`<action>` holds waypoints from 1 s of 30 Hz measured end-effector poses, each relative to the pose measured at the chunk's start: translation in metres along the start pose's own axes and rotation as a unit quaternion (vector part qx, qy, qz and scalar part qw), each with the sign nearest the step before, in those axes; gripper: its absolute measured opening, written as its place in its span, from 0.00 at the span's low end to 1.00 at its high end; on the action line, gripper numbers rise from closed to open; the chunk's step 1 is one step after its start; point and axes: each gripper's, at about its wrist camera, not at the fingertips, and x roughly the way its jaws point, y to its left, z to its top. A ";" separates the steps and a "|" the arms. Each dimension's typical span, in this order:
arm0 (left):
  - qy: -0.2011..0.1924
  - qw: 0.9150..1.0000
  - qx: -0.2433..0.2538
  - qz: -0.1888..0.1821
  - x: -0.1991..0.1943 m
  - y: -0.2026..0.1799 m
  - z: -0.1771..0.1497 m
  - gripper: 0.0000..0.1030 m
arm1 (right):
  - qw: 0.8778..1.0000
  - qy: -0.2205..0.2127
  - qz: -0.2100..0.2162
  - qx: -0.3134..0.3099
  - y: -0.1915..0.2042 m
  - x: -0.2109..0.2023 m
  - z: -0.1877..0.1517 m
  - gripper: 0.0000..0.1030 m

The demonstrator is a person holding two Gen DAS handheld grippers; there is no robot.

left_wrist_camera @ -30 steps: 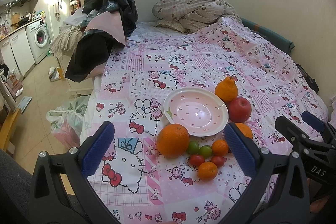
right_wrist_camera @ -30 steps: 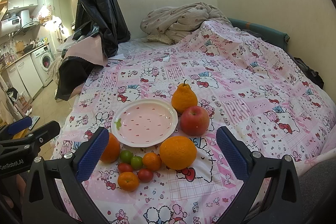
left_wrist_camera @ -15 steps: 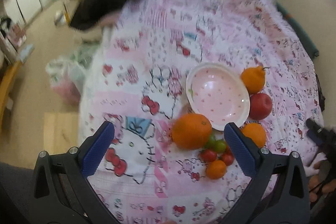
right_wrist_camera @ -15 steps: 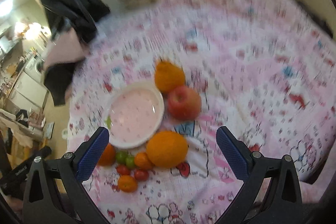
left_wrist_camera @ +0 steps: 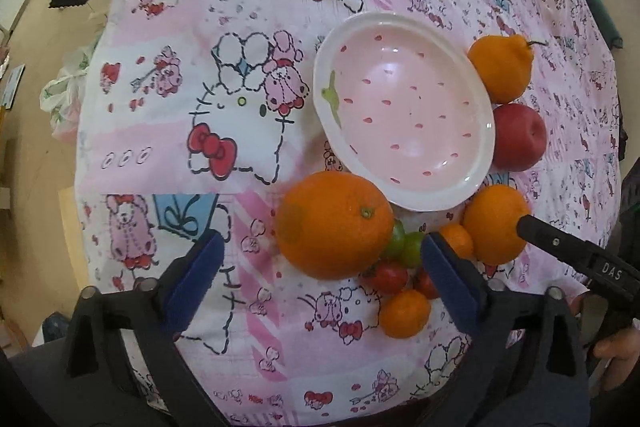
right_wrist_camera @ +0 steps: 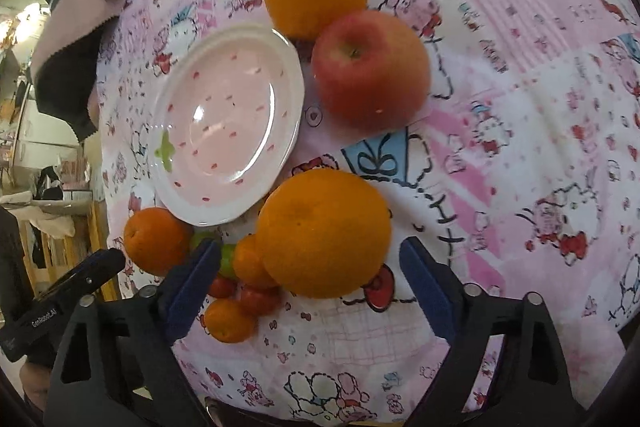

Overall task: Organize fruits
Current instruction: 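Grasp the large orange with the left tool while the right tool grasps the other orange, then carry both oranges onto the white plate, side by side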

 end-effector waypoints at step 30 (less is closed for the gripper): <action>-0.032 0.998 0.047 -0.003 -0.001 -0.002 -0.009 0.64 | 1.000 0.000 0.003 -0.025 0.004 0.008 -0.007 0.80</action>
